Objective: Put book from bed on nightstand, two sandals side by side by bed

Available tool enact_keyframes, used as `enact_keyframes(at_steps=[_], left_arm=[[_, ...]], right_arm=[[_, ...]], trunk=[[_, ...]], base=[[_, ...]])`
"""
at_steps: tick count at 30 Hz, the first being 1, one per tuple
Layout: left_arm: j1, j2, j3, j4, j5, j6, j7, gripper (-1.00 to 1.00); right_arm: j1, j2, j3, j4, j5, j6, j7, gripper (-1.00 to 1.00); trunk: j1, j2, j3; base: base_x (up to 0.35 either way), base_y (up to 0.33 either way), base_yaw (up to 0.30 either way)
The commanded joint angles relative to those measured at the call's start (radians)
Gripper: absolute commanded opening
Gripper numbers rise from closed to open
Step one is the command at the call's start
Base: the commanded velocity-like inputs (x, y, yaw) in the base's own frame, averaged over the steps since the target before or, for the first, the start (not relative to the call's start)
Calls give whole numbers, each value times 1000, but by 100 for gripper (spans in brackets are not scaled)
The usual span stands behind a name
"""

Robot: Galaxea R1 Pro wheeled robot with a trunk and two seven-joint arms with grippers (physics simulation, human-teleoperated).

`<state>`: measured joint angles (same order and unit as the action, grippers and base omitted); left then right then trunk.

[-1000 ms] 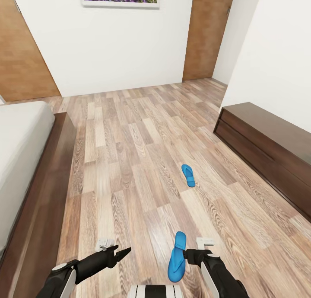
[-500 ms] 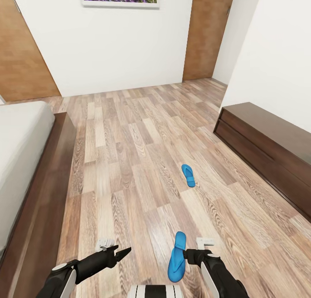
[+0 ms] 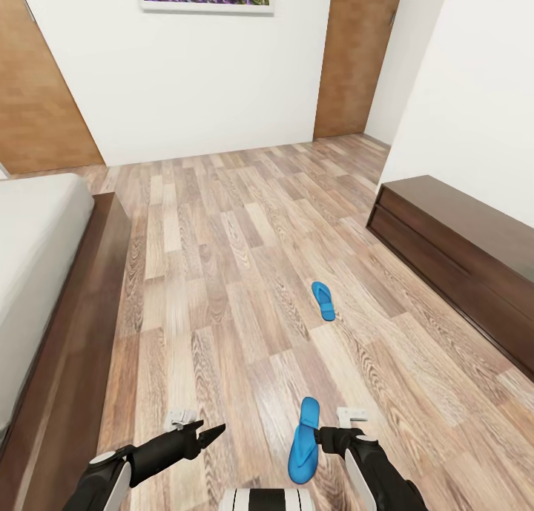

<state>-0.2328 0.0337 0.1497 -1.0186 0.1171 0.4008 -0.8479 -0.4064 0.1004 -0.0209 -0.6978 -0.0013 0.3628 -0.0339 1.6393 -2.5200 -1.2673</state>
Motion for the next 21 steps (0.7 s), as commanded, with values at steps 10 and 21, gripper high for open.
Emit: enact_keyframes(at_steps=[10, 21], left_arm=[[0, 0, 1, 1, 7, 9, 0, 100], [0, -1, 1, 2, 6, 9, 1, 100]], right_arm=[[0, 1, -2, -2, 0, 5, -2, 100], [0, 1, -2, -2, 0, 5, -1, 100]], trunk=[[0, 0, -1], [0, 0, -3]], base=[[0, 0, 12], [0, 0, 135]])
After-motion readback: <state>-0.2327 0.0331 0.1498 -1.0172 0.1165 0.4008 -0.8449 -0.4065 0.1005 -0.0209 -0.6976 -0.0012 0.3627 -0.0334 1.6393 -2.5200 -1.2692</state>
